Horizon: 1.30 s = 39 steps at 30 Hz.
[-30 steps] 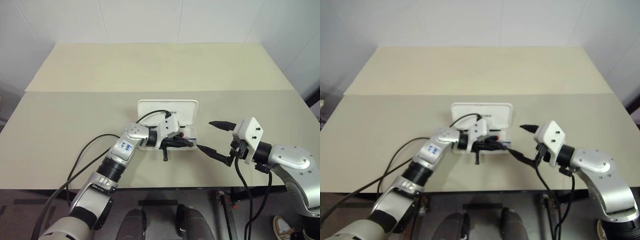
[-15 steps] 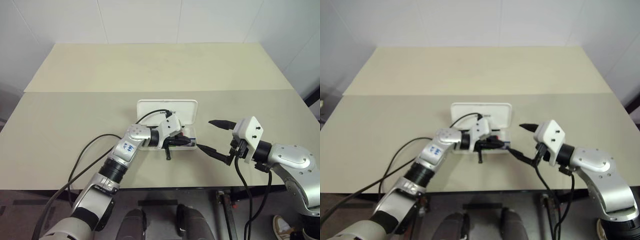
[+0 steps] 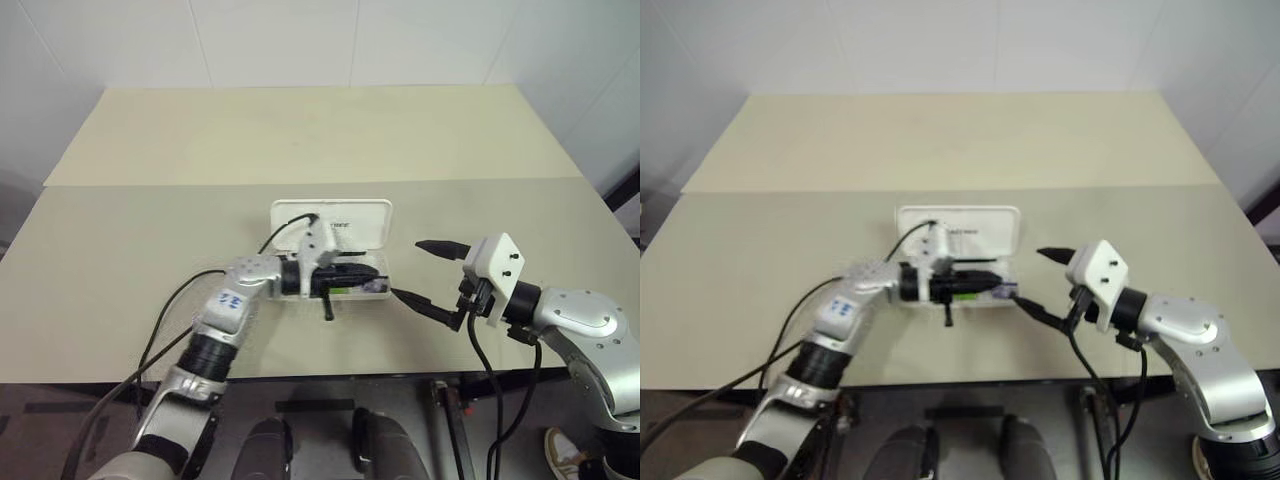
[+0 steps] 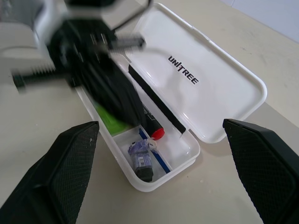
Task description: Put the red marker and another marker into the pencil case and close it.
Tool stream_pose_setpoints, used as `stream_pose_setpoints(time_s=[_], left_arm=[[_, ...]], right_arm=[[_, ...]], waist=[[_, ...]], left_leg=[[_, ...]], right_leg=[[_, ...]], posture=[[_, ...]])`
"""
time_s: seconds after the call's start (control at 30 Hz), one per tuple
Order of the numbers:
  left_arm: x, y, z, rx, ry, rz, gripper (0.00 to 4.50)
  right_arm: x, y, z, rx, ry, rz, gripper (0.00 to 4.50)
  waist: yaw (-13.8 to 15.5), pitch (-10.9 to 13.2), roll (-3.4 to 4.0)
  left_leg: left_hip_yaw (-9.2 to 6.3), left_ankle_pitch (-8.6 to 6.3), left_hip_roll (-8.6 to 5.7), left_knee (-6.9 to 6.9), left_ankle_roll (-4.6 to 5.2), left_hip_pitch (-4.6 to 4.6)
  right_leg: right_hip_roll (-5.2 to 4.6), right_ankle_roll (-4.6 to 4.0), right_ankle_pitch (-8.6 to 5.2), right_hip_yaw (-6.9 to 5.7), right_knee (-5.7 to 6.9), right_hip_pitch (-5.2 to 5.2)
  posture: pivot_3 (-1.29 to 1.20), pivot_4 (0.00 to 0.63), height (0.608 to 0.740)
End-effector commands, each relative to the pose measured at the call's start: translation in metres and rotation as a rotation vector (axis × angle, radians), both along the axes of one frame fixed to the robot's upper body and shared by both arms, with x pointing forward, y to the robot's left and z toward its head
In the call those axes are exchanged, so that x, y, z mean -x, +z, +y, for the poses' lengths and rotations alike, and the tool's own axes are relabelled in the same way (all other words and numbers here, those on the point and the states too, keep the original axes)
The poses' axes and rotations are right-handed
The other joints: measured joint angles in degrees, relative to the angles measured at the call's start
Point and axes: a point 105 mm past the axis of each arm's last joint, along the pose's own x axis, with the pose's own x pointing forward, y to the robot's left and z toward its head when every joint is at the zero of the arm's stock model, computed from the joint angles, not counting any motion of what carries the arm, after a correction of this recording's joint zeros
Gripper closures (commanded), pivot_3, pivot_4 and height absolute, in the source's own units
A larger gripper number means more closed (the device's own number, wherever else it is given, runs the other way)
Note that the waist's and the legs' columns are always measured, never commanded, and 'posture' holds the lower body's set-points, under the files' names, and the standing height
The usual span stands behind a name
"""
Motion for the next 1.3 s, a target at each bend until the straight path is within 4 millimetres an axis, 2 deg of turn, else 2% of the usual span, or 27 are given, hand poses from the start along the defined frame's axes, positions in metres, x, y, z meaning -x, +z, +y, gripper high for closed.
stream_pose_setpoints(time_s=[0.03, 0.13, 0.4, 0.6, 0.67, 0.73, 0.8, 0.87, 1.0, 1.17, 1.27, 1.3], left_arm=[[0.010, 0.017, 0.025, 0.051, 0.006, -0.023, 3.86], [0.012, 0.025, 0.056, 0.069, 0.063, -0.058, 2.79], [0.017, 0.033, 0.119, 0.078, 0.169, -0.113, 0.06], [0.019, 0.035, 0.135, 0.096, 0.227, -0.137, 0.02], [0.010, 0.039, 0.146, 0.152, 0.333, -0.153, 0.02], [-0.005, 0.061, 0.158, 0.335, 0.486, -0.177, 0.02], [-0.016, 0.068, 0.165, 0.386, 0.563, -0.166, 0.02], [-0.020, 0.067, 0.165, 0.368, 0.584, -0.160, 0.02], [-0.040, 0.058, 0.167, 0.318, 0.682, -0.140, 0.02], [-0.063, 0.049, 0.157, 0.273, 0.729, -0.121, 0.02], [-0.075, 0.053, 0.150, 0.299, 0.740, -0.133, 0.61], [-0.079, 0.053, 0.146, 0.295, 0.734, -0.134, 0.97]], right_arm=[[0.000, 0.004, 0.004, -0.012, 0.028, -0.022, 0.00], [-0.003, 0.004, 0.005, -0.008, 0.046, -0.024, 0.00], [-0.010, 0.005, 0.008, 0.000, 0.086, -0.027, 0.00], [-0.015, 0.003, 0.004, 0.006, 0.093, -0.026, 0.00], [-0.017, 0.004, 0.004, 0.008, 0.095, -0.027, 0.00], [-0.017, 0.004, 0.004, 0.009, 0.097, -0.030, 0.00], [-0.018, 0.005, 0.004, 0.010, 0.098, -0.033, 0.00], [-0.018, 0.005, 0.003, 0.012, 0.096, -0.035, 0.00], [-0.017, 0.005, 0.001, 0.014, 0.088, -0.039, 0.00], [-0.017, 0.006, 0.001, 0.010, 0.078, -0.046, 0.00], [-0.016, 0.006, 0.000, 0.010, 0.071, -0.048, 0.00], [-0.015, 0.006, 0.000, 0.011, 0.068, -0.048, 0.00]], waist=[[0.1, 0.0, 0.00], [0.1, 0.0, 0.00], [0.2, 0.0, 0.00], [0.3, 0.0, 0.00], [0.3, 0.0, 0.00], [0.3, 0.0, 0.00], [0.4, 0.0, -0.04], [0.3, 0.0, -0.04], [0.3, 0.0, -0.05], [0.3, 0.0, -0.05], [0.4, 0.0, -0.06], [0.4, 0.0, -0.06]], left_leg=[[0.00, 0.00, 0.00, 0.01, 0.00, 0.01], [0.01, 0.00, -0.01, 0.04, 0.00, -0.01], [0.01, -0.01, 0.00, -0.02, 0.00, -0.02], [0.03, -0.01, -0.01, -0.10, -0.01, -0.01], [0.04, -0.01, -0.01, -0.10, 0.00, -0.01], [0.04, -0.01, 0.00, -0.11, -0.01, 0.00], [-0.03, 0.01, 0.01, -0.05, -0.02, -0.02], [-0.02, 0.01, -0.01, -0.03, -0.02, -0.01], [0.05, 0.01, -0.03, -0.05, -0.02, 0.00], [0.05, 0.01, -0.02, -0.04, -0.02, 0.00], [0.05, 0.01, -0.03, -0.04, -0.02, -0.03], [0.05, 0.01, -0.03, -0.06, -0.02, -0.03]], right_leg=[[-0.01, 0.00, 0.00, 0.00, 0.01, 0.01], [-0.03, 0.00, 0.00, 0.00, -0.03, 0.02], [-0.03, -0.02, -0.01, -0.01, -0.08, 0.01], [-0.06, -0.03, -0.01, -0.01, -0.10, 0.00], [-0.06, -0.02, -0.01, -0.01, -0.10, 0.00], [-0.06, -0.02, -0.01, -0.01, -0.09, 0.00], [-0.05, -0.01, 0.00, -0.05, -0.02, 0.00], [-0.05, 0.02, 0.02, -0.04, 0.02, 0.01], [-0.05, 0.04, 0.03, -0.02, -0.01, 0.01], [-0.04, 0.04, 0.04, -0.03, -0.02, 0.01], [-0.04, 0.06, 0.05, -0.03, -0.06, 0.00], [-0.05, 0.06, 0.05, -0.03, -0.06, 0.00]], posture=[[0.00, 0.150, 0.740], [0.00, 0.150, 0.740], [0.00, 0.150, 0.740], [0.00, 0.150, 0.740], [0.00, 0.150, 0.740], [0.00, 0.150, 0.740], [0.00, 0.150, 0.740], [0.00, 0.150, 0.740], [0.00, 0.150, 0.740], [0.00, 0.150, 0.740], [0.00, 0.150, 0.740], [0.00, 0.150, 0.740]])
